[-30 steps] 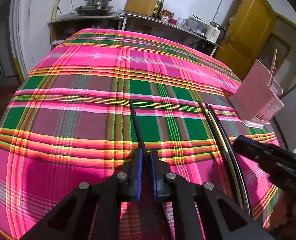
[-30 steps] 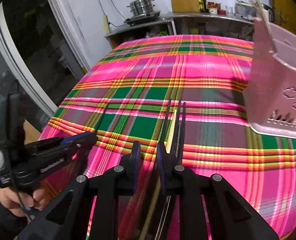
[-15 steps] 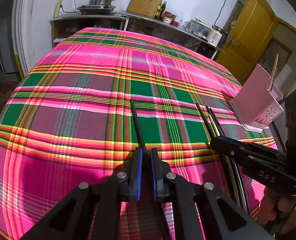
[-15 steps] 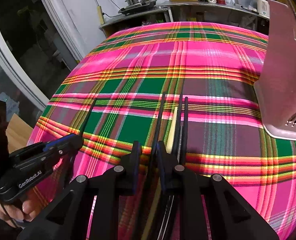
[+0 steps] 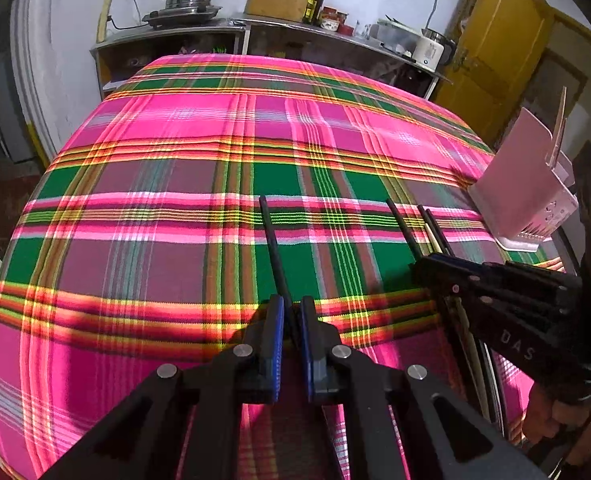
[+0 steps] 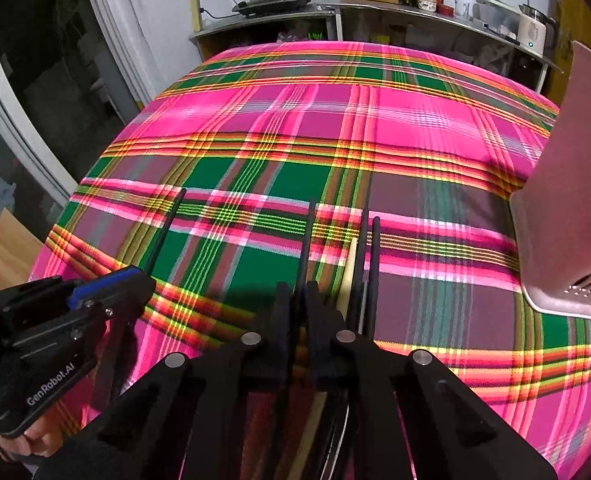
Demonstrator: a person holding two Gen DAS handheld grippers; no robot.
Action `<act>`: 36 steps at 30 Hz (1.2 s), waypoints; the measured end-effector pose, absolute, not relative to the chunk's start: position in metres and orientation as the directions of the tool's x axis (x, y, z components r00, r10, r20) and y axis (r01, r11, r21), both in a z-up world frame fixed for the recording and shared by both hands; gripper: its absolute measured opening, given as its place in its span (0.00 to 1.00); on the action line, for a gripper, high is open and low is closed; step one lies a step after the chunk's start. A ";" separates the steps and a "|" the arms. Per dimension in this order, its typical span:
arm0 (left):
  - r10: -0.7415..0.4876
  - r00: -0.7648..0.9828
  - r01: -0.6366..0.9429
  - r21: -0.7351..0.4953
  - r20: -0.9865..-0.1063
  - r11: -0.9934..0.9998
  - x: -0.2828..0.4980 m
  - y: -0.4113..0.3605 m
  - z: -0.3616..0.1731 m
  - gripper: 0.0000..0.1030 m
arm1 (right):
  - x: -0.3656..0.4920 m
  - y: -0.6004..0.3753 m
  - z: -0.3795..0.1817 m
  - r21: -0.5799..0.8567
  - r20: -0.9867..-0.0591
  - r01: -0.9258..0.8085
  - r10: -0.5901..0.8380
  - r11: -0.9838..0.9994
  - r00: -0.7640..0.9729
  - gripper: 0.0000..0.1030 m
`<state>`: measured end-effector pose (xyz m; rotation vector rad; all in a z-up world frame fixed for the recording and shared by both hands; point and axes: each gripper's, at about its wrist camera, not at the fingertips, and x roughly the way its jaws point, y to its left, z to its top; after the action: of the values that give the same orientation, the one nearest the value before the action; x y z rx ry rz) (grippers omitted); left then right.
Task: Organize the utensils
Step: 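Grasp a black chopstick with the left tool while the right tool grasps a black chopstick, then lift and carry both held black chopsticks over the pink utensil holder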
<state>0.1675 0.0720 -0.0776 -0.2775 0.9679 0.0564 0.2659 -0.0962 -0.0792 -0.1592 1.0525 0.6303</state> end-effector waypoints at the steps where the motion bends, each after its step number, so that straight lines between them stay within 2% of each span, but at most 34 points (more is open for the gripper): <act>1: -0.078 0.566 -0.169 -0.208 -0.821 0.963 0.169 0.072 -0.077 0.07 | 0.267 -0.096 -0.079 0.173 -0.848 -0.554 0.409 0.815 0.336 0.07; 8: -0.124 0.568 -0.165 -0.261 -0.814 0.951 0.171 0.076 -0.069 0.05 | 0.263 -0.104 -0.054 0.218 -0.810 -0.559 0.468 0.800 0.355 0.06; 24: -0.175 0.726 -0.050 -0.305 -0.665 0.951 0.153 0.064 0.028 0.05 | 0.246 -0.150 0.035 0.275 -0.659 -0.547 0.569 0.791 0.491 0.06; 36: -0.216 0.765 0.019 -0.314 -0.606 0.949 0.145 0.049 0.066 0.05 | 0.231 -0.178 0.071 0.276 -0.589 -0.540 0.584 0.795 0.559 0.05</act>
<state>0.1454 0.0485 0.0663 -0.3000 0.6899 -0.1294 0.2307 -0.1785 0.0709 0.0663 0.7188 0.6633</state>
